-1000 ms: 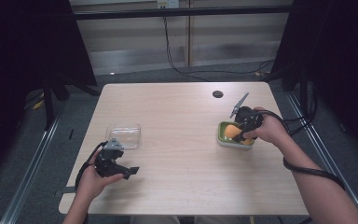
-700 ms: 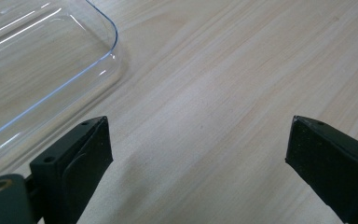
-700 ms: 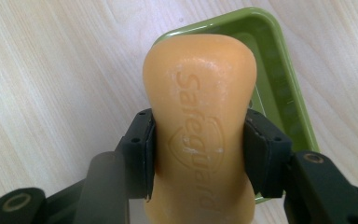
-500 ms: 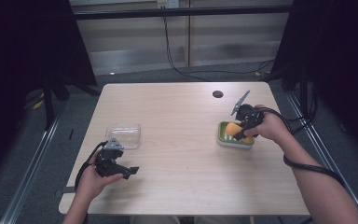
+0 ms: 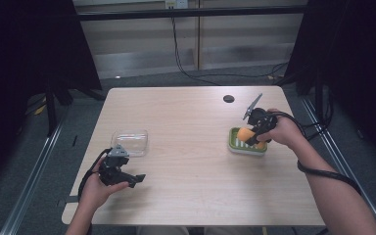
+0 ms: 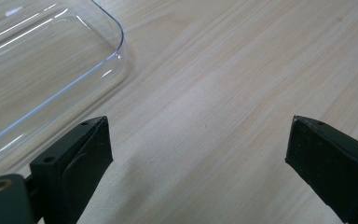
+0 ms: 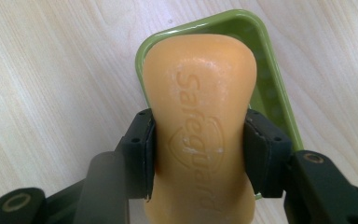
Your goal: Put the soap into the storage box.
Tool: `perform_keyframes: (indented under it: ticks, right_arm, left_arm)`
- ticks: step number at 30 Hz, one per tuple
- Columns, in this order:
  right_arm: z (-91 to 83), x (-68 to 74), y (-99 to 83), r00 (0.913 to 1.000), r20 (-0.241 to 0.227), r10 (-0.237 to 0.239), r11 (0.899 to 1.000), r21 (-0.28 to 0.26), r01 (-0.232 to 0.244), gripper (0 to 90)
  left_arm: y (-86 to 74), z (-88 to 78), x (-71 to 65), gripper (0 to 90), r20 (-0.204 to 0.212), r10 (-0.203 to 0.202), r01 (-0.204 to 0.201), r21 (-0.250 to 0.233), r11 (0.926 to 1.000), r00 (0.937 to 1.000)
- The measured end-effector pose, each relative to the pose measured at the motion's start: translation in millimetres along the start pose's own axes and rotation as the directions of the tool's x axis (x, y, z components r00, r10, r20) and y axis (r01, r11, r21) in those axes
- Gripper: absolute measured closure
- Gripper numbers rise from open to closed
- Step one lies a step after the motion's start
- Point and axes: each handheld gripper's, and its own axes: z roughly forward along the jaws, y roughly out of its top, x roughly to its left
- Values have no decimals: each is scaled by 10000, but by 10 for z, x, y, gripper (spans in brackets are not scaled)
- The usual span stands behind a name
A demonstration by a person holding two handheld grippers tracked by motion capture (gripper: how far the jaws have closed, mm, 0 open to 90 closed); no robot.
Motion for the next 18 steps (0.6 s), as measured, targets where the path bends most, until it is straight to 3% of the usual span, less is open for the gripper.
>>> perform_keyframes:
  ticks: [18]
  right_arm:
    - [-4,-63,10,9999,146,29,10000,39,-29,504]
  left_arm:
    - [-4,19,-2,65,34,20,-20,-8,10000,10000]
